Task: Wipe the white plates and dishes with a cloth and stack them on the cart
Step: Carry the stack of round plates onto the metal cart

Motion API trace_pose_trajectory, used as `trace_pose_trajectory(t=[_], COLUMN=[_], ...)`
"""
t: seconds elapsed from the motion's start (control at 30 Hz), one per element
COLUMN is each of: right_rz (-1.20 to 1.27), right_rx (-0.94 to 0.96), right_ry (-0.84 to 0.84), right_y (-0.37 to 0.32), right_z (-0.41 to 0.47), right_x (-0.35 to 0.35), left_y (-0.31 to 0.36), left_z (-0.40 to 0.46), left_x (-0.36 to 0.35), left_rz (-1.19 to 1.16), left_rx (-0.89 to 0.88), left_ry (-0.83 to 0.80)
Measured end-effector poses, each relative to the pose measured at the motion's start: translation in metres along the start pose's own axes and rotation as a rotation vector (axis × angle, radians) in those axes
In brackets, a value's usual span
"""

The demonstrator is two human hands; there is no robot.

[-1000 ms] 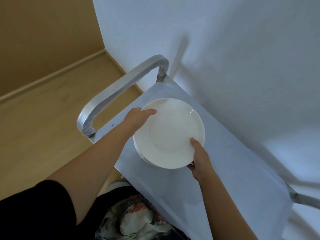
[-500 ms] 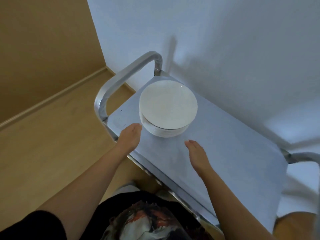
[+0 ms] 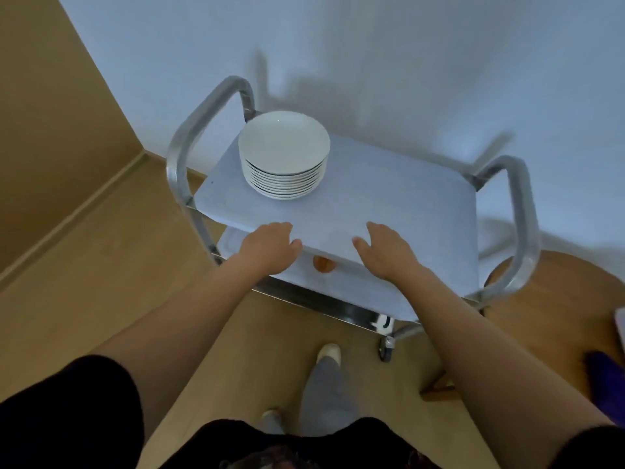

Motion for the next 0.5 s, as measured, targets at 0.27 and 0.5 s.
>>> trace_pose_trajectory(t=[0.27, 0.5], right_rz=[0.03, 0.056], right_rx=[-0.063, -0.13], right_ry=[0.089, 0.182], right_y=[0.036, 0.127], right_z=[-0.106, -0.219], right_x=[0.013, 0.034], left_y=[0.069, 0.199], left_z=[-0.077, -0.146], left_x=[-0.029, -0.084], left_rz=[0.029, 0.111], left_rx=[-0.151, -0.3], left_ry=[0.012, 0.031])
Point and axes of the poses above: each hand's wrist, its own z-axis towards the middle knuckle, its own x-axis out of the back of the hand, y = z × x, the point moved 4 cm from there along z, towards the middle knuckle, and after that the axes turned 11 degrees about x, right-handed, at the moved point
